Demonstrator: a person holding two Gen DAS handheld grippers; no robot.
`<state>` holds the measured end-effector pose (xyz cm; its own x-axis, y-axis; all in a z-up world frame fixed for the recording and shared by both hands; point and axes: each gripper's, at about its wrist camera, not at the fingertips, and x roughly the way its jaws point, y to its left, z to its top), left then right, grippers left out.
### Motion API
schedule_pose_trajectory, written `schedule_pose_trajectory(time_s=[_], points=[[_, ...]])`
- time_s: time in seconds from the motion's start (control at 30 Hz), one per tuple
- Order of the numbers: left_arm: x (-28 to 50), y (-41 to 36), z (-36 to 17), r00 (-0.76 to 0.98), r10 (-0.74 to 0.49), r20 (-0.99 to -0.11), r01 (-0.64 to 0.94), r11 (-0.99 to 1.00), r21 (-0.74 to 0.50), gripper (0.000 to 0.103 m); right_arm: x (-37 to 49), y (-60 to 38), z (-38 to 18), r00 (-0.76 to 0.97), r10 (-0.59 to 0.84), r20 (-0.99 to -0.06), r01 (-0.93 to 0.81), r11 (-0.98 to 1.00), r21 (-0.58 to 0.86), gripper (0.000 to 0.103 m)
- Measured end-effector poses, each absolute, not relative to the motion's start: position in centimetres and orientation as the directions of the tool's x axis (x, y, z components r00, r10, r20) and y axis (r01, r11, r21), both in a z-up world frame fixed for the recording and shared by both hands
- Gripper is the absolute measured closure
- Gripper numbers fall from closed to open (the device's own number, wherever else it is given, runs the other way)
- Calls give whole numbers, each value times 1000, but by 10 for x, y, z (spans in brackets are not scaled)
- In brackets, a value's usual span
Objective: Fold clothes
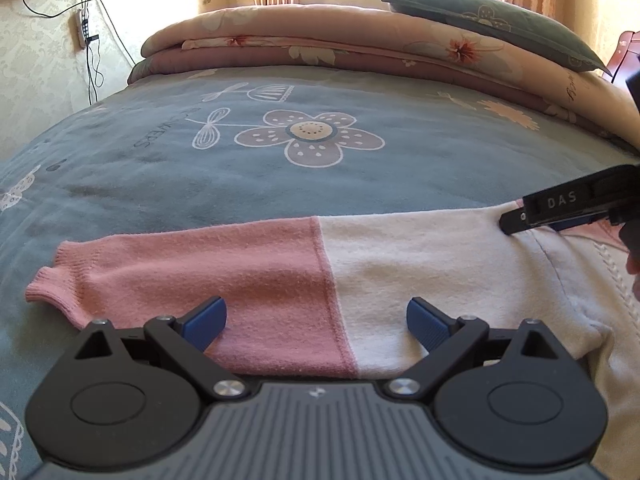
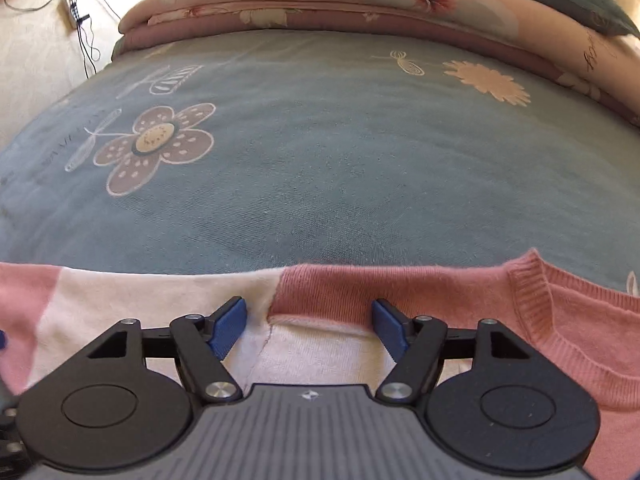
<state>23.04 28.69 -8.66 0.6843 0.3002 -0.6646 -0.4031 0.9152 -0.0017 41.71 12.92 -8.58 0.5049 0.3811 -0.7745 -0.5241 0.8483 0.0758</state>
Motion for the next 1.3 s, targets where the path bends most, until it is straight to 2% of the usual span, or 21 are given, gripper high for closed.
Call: schedule_pose_trajectory(time_s=[0.27,0.4,0.63,0.7,0.77,0.97,1.1,1.3], points=[[231,285,-87,689,296,-662,-397,918,-3,6,418,102,-56,496,462,-735,-520,836,175,25],[231,285,-88,687,295,-664,-395,919,-1,6,422,66,-45,503,430,-750,-469,864,182,25],[232,284,-88,685,293,-667,-396,918,-3,6,442,28,-74,466,384,-797,-354,906,230,25],[232,284,-89,684,295,-667,-396,918,0,6,447,27,-88,457,394,-798,-342,906,251,21],[232,283,-89,684,297,-666,-396,918,3,6,450,30,-90,481,405,-778,-361,900,245,17],[232,282,-87,688,305,-658,-399,917,7,6,451,18,-70,503,403,-765,-377,898,225,18],[231,278,-82,710,306,-634,-395,919,0,6,442,-25,-46,539,331,-775,-343,926,158,18],[233,267,-81,733,296,-613,-369,929,7,6,433,-102,-32,586,150,-796,-219,975,23,17]])
